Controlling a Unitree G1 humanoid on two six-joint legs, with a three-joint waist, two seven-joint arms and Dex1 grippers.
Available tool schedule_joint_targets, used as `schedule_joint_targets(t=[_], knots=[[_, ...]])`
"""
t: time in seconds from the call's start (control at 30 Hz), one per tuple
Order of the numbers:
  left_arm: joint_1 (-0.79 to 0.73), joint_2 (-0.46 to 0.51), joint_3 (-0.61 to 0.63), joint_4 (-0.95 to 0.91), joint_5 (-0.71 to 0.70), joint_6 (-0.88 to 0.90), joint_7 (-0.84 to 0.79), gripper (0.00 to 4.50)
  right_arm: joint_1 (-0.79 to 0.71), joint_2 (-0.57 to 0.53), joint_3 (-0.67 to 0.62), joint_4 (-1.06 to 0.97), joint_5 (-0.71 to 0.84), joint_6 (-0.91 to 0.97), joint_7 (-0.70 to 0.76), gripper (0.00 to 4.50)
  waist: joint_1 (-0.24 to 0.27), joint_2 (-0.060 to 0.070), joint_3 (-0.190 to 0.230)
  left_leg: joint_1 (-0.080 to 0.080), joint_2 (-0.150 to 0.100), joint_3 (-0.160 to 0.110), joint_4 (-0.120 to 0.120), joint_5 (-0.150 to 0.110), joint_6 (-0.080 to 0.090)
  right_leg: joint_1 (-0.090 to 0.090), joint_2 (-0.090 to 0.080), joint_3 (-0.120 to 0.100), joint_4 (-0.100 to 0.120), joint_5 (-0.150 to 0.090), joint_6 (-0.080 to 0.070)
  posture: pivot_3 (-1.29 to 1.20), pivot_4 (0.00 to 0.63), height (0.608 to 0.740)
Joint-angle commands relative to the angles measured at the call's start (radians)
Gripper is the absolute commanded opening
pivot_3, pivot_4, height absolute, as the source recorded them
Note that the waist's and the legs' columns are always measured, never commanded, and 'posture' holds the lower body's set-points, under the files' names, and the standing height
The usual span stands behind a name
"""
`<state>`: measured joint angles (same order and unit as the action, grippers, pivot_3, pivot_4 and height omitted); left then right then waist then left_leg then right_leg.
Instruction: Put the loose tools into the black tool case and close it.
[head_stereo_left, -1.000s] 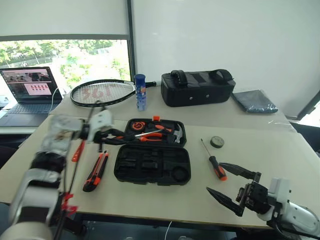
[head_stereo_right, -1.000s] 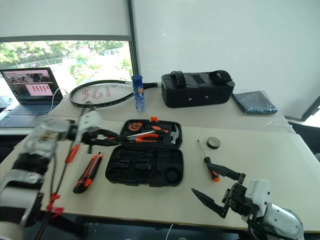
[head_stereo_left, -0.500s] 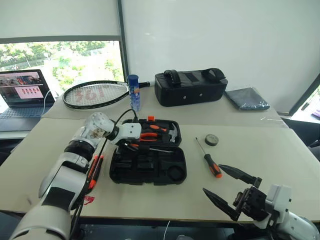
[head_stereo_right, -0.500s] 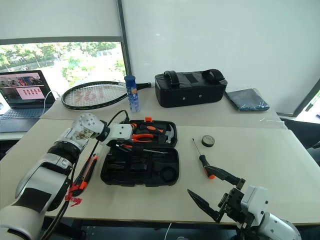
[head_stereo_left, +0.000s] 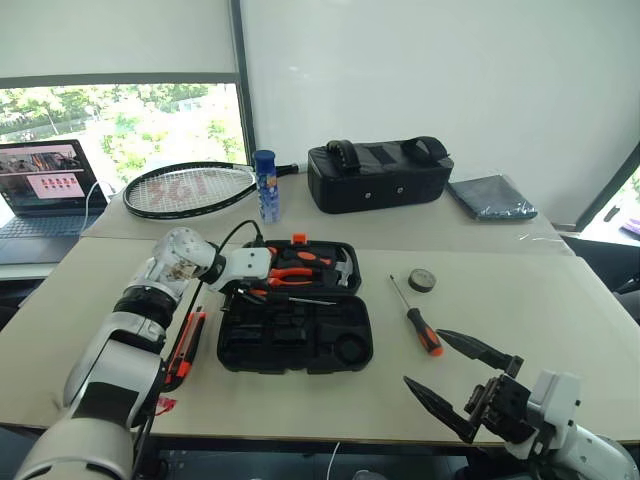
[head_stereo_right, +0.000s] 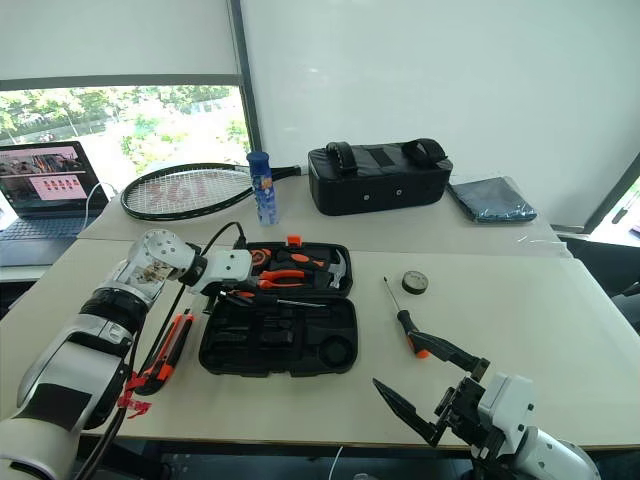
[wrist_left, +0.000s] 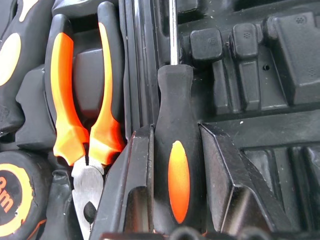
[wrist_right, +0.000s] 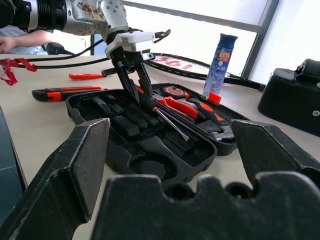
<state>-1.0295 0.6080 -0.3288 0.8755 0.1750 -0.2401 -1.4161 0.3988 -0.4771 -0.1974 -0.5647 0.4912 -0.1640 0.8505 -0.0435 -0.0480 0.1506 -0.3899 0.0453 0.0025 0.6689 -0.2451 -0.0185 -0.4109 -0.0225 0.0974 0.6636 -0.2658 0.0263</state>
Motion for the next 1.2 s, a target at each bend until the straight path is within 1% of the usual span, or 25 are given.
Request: schedule_joint_targets(t=[0.03, 0.2, 0.37, 0.47, 0.57, 0.8, 1.03, 1.2], knots=[[0.032, 0.012, 0.003, -0.029, -0.012, 0.027, -0.040, 0.88, -0.012, 0.000, 0.003, -0.001, 0.003, -0.035, 0.010, 4.50, 0.000, 0.000, 0.000, 0.000, 0.000, 0.000, 0.000, 0.000, 0.000, 0.000, 0.000, 0.000, 0.000, 0.000, 0.000, 0.00, 0.150, 0.740], [0.067, -0.012, 0.068, -0.121, -0.118, 0.082, -0.072, 0.88, -0.012, 0.000, 0.004, 0.004, 0.000, -0.041, 0.012, 4.50, 0.002, 0.001, 0.000, 0.000, 0.000, 0.000, 0.000, 0.000, 0.000, 0.000, 0.000, 0.000, 0.000, 0.000, 0.000, 0.00, 0.150, 0.740], [0.108, 0.029, 0.072, -0.195, -0.137, 0.107, -0.106, 0.88, -0.002, -0.002, 0.003, 0.000, -0.002, -0.040, 0.013, 4.50, 0.005, 0.001, 0.001, 0.000, 0.000, 0.000, 0.000, 0.000, 0.000, 0.000, 0.000, -0.001, 0.000, 0.000, -0.001, 0.00, 0.150, 0.740], [0.110, 0.039, 0.071, -0.206, -0.109, 0.140, -0.053, 0.88, 0.001, -0.002, 0.003, -0.003, -0.001, -0.039, 0.012, 4.50, 0.006, 0.001, 0.001, 0.000, 0.000, 0.000, 0.000, 0.000, 0.000, 0.001, 0.000, 0.000, 0.000, 0.000, -0.001, 0.00, 0.150, 0.740], [0.105, 0.027, 0.075, -0.200, -0.096, 0.189, 0.006, 0.88, -0.003, -0.004, 0.007, -0.003, 0.000, -0.035, 0.013, 4.50, 0.007, 0.001, 0.001, 0.000, 0.000, -0.001, 0.001, 0.000, 0.000, 0.001, 0.000, -0.001, 0.000, 0.000, 0.000, 0.00, 0.150, 0.740], [0.111, 0.027, 0.052, -0.212, -0.086, 0.219, 0.017, 0.88, -0.011, -0.008, 0.008, 0.003, 0.004, -0.033, 0.016, 4.50, 0.007, 0.001, 0.001, 0.000, 0.000, -0.001, 0.001, 0.000, 0.000, 0.001, 0.000, -0.001, 0.000, 0.000, 0.000, 0.00, 0.150, 0.740], [0.120, 0.026, 0.021, -0.204, -0.062, 0.196, 0.002, 0.88, -0.020, -0.010, 0.000, 0.016, 0.002, -0.043, 0.023, 4.50, 0.008, 0.001, 0.001, 0.001, 0.000, -0.001, 0.001, 0.000, 0.000, 0.001, 0.000, -0.001, 0.000, 0.000, 0.000, 0.00, 0.150, 0.740], [0.121, 0.018, 0.013, -0.191, -0.046, 0.188, 0.021, 0.88, -0.025, -0.010, -0.005, 0.028, 0.001, -0.051, 0.028, 4.50, 0.008, 0.001, 0.001, 0.001, 0.000, -0.001, 0.001, 0.000, 0.000, 0.002, 0.000, -0.001, 0.000, 0.000, 0.000, 0.00, 0.150, 0.740]])
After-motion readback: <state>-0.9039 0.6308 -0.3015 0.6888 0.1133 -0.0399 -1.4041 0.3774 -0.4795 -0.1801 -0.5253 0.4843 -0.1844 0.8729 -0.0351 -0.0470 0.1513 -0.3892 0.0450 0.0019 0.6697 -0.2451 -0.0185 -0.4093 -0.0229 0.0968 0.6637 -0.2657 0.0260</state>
